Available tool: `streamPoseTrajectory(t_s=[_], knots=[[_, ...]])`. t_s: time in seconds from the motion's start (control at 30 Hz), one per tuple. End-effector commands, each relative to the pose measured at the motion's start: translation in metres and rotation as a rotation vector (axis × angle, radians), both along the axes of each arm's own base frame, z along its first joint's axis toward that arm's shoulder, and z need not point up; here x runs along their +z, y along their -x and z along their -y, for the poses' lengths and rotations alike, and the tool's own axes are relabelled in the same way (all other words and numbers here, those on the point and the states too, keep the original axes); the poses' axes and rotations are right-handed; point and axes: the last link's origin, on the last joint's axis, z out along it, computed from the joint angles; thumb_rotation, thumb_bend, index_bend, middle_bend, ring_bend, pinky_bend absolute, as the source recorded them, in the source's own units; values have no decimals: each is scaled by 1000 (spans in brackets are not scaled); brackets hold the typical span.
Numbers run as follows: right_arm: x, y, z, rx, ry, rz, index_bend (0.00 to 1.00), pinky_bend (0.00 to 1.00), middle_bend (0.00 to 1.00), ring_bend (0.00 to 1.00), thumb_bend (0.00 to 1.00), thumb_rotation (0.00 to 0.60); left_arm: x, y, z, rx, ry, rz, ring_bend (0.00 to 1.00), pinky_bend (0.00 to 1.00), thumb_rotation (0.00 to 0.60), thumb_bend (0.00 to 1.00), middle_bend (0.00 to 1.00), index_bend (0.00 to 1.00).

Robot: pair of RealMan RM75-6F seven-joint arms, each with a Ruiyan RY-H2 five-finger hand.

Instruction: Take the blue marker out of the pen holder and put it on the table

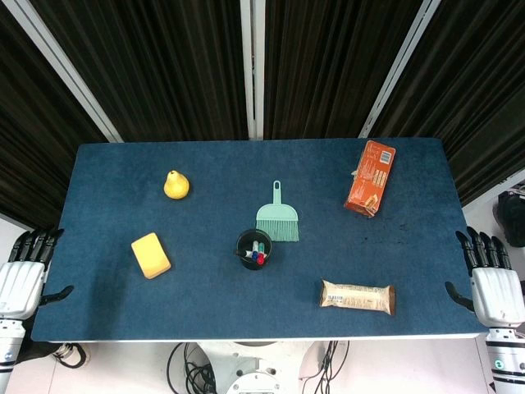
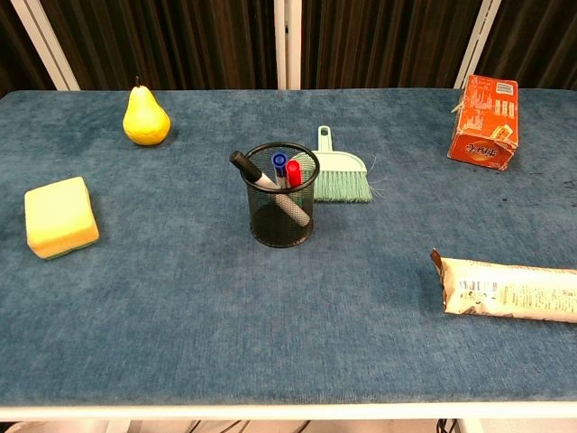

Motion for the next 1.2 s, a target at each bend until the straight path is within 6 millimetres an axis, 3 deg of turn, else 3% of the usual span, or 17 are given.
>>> streamPoseTrajectory(t_s=[0.03, 0.6, 0.73, 0.83, 0.93, 1.2], knots=[[0, 1, 0, -3, 2, 1, 0, 0, 0, 0, 156, 600, -1, 0, 0, 2, 3, 0, 0, 0, 600, 94, 0, 51], [8, 6, -8, -5, 28, 20, 0, 0, 0, 0, 157, 600, -3, -18, -4, -66, 41, -1, 0, 12, 600, 94, 0, 82], [8, 9, -8, -15, 28, 17, 0, 0, 0, 0, 164, 600, -11, -30, -9, -104, 128, 32, 0, 23, 600, 94, 0, 82], [8, 9, -9, -22, 22, 3, 0, 0, 0, 0, 176, 600, -15, -46, -20, -157, 191, 0, 0, 30, 600, 94, 0, 82], [8, 7, -9, -16, 24, 13, 0, 0, 0, 0, 176, 600, -24, -75, -32, -234, 214, -3, 0, 38, 600, 94, 12, 90], [1, 10, -5, -22, -37, -14, 0, 0, 0, 0, 176, 600, -82, -135, -67, -393, 289, 55, 8, 60, 600, 95, 94, 172]])
